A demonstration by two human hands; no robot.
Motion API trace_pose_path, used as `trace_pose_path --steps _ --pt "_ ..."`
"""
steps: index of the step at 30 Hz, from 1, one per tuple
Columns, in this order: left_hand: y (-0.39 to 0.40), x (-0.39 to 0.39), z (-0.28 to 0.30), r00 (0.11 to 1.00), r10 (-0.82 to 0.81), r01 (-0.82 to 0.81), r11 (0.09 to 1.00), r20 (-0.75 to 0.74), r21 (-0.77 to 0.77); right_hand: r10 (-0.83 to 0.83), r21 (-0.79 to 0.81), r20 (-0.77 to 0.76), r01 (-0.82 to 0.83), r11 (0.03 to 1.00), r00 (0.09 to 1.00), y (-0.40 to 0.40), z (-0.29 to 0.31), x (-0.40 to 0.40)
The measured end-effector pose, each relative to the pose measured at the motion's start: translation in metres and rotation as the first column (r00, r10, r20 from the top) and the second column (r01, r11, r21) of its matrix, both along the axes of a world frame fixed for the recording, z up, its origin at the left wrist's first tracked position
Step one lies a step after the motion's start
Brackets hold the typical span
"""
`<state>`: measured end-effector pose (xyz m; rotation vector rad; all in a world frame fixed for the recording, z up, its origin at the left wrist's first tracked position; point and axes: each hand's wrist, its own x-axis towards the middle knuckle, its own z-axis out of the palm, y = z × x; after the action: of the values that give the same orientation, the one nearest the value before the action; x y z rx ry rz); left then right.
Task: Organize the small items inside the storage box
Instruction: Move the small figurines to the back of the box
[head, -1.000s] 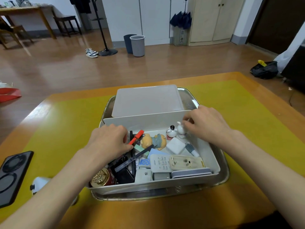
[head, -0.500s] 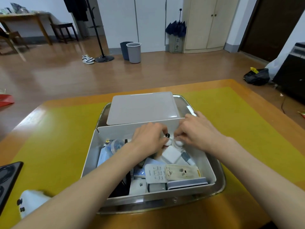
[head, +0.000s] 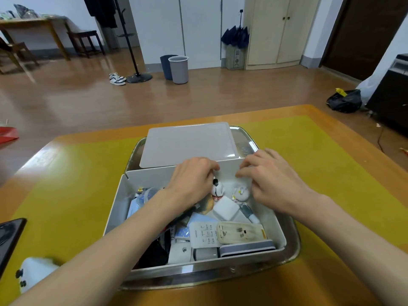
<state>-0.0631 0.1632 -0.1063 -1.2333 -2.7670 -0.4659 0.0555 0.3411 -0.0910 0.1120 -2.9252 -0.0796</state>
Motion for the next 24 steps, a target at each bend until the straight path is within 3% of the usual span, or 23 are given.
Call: trace_pose_path --steps 3,6,9,15,20,24 --pt "0.002 0.007 -0.003 0.997 0.072 -0.072 0.997 -0.006 0.013 -0.092 0.029 -0.093 0.095 0.995 0.991 -0.002 -0.001 0.002" --pt "0.005 0.006 -0.008 0.997 0.078 -0.078 0.996 -0.017 -0.035 -0.107 0.133 0.002 0.106 0.985 0.994 -0.012 -0.005 0.001" --pt "0.002 0.0 -0.009 0.995 0.084 -0.084 0.996 0.052 0.017 -0.096 0.16 0.016 0.093 0.983 0.995 -0.015 -0.008 -0.001" --pt "0.003 -0.004 -0.012 0.992 -0.015 0.0 0.993 0.126 0.118 -0.113 -0.078 0.025 0.115 0.99 0.993 0.003 -0.012 -0.007" --pt "0.013 -0.006 -0.013 0.99 -0.026 -0.003 0.977 0.136 0.211 -0.064 -0.128 -0.12 0.049 0.991 0.991 0.004 -0.012 -0.013" --pt "0.017 -0.006 -0.013 0.993 -0.048 0.018 0.967 0.112 0.253 -0.112 -0.123 -0.167 0.092 0.988 0.98 0.0 -0.01 -0.023"
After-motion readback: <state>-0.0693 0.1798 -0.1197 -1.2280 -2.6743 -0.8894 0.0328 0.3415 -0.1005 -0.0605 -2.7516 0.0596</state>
